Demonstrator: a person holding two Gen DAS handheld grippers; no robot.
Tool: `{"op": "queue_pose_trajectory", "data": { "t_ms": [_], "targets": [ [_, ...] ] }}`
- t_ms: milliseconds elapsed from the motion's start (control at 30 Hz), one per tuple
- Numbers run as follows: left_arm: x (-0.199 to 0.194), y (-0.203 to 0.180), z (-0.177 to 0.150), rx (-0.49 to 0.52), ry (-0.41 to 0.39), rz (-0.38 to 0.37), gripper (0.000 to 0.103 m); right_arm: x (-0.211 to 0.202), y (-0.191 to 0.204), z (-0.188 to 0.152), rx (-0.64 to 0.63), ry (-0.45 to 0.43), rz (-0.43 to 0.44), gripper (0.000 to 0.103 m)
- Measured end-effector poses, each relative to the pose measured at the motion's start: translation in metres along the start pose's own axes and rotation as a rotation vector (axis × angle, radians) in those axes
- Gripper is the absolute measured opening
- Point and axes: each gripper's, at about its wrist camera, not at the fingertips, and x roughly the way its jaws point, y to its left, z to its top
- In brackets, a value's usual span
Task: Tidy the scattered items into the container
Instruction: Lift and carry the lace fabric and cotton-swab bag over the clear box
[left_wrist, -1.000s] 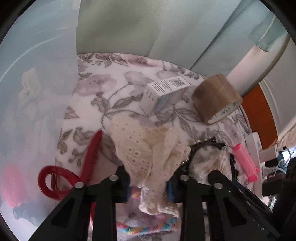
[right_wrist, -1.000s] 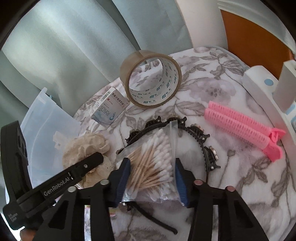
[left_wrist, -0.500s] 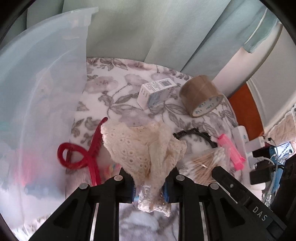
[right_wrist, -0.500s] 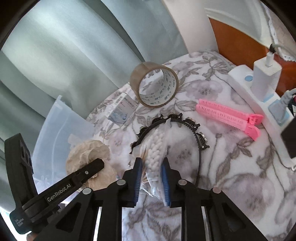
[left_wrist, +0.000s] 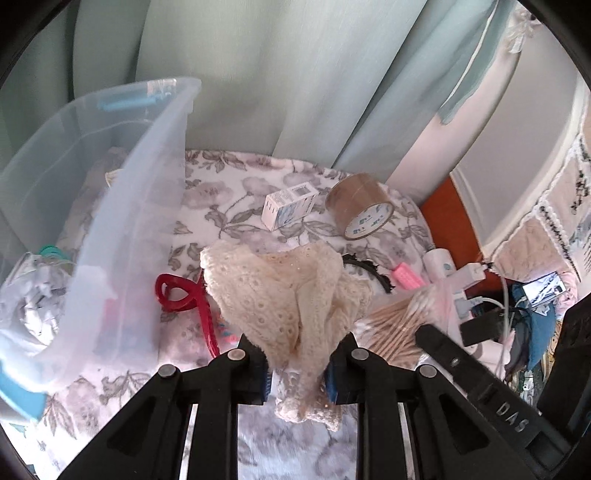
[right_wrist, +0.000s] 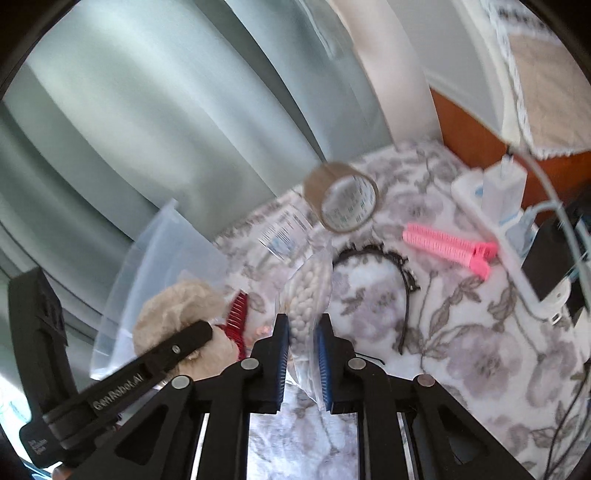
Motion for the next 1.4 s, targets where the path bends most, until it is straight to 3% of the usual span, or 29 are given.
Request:
{"op": "queue_pose_trajectory", "data": {
  "t_ms": [700,967,1400],
  "targets": [
    [-0.114,-0.02,0.01,0.065,-0.224,-0.04,0.023,-0.101,0.077,0.017,-0.107,-0.198,0.156,0.017],
    [-0.15,-0.006,0.018,0.037,-0.315,-0.055,0.023,-0.135,0.107,0.022,-0.153,-0.277,0.216,0.017],
    [-0.166,0.035,0.016,-0.048,-0.359,-0.069,0.023,-0.128,0.157,0.013,-0.246,-0.265,0.25,0.016]
  ]
}}
